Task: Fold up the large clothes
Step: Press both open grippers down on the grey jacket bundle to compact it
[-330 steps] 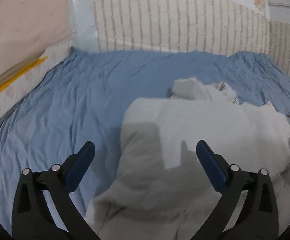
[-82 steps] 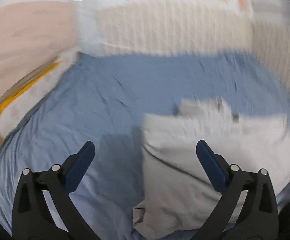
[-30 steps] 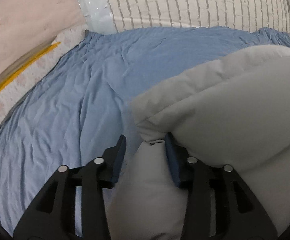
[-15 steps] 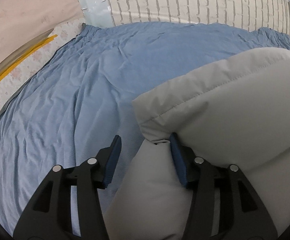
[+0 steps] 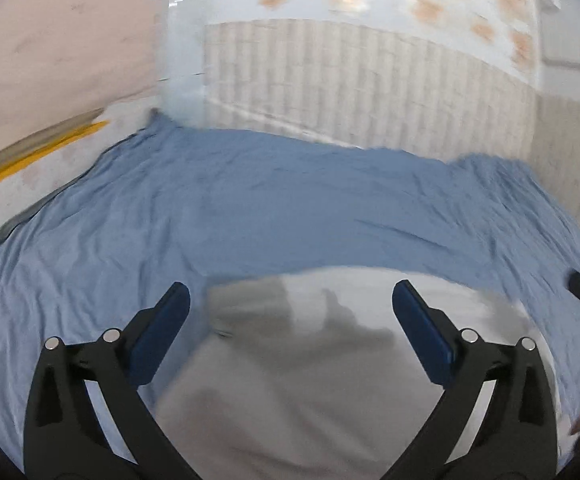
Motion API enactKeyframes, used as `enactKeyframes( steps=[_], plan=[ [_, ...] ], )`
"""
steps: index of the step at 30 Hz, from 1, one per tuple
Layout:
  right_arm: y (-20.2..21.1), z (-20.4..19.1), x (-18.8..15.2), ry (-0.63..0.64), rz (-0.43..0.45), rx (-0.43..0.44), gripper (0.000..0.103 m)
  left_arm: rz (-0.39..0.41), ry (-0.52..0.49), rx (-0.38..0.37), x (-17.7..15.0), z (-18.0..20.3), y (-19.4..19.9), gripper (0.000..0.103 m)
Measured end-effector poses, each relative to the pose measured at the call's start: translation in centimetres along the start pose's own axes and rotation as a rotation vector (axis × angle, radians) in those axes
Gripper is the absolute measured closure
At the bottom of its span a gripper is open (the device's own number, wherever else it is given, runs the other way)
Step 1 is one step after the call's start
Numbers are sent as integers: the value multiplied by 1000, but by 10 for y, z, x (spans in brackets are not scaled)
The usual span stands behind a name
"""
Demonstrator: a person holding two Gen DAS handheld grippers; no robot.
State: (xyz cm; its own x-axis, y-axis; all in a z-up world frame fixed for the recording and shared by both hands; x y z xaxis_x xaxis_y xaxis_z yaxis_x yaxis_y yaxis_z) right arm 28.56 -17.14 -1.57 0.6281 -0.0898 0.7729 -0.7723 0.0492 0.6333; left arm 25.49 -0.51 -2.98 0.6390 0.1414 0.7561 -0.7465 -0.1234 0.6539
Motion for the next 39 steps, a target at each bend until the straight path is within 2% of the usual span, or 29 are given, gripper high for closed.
enactKeyframes(
  steps=[2, 5, 9, 11, 14, 17, 39],
  plan=[
    [-20, -12, -15, 3, -67, 62, 2, 7, -21, 31, -10, 14, -6, 3],
    [-56, -12, -36, -3, -162, 43, 2, -73, -49, 59, -32, 22, -42, 3],
    [-99, -1, -57, -91, -274, 128, 2, -148, -45, 49, -51, 16, -81, 3],
    [-105, -3, -62, -67, -243, 104, 1, -161, -47, 48, -56, 16, -92, 3],
    [-109, -15, -69, 5, -205, 23, 1, -116, -81, 99, -62, 24, -95, 3],
    [-108, -28, -72, 52, -191, -24, 1, -108, -89, 103, -63, 25, -99, 3],
    [-118, -25, -72, 48, -253, 12, 1, -165, -102, 74, -66, 23, -112, 3]
  ],
)
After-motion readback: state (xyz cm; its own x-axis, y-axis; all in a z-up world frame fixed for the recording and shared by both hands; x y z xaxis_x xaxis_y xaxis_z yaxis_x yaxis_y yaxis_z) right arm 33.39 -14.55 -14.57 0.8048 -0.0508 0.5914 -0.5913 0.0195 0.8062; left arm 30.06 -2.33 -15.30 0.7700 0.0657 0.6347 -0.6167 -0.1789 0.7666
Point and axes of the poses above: each gripper's, at about its wrist camera, not at the fingertips, and y roughly against the way its jaws point, z to its right, x to its top, the point moved 3 cm from there along -y, roughly the way its jaws point, and after that the axes turned 10 degrees about -z, right-handed, at the moved point
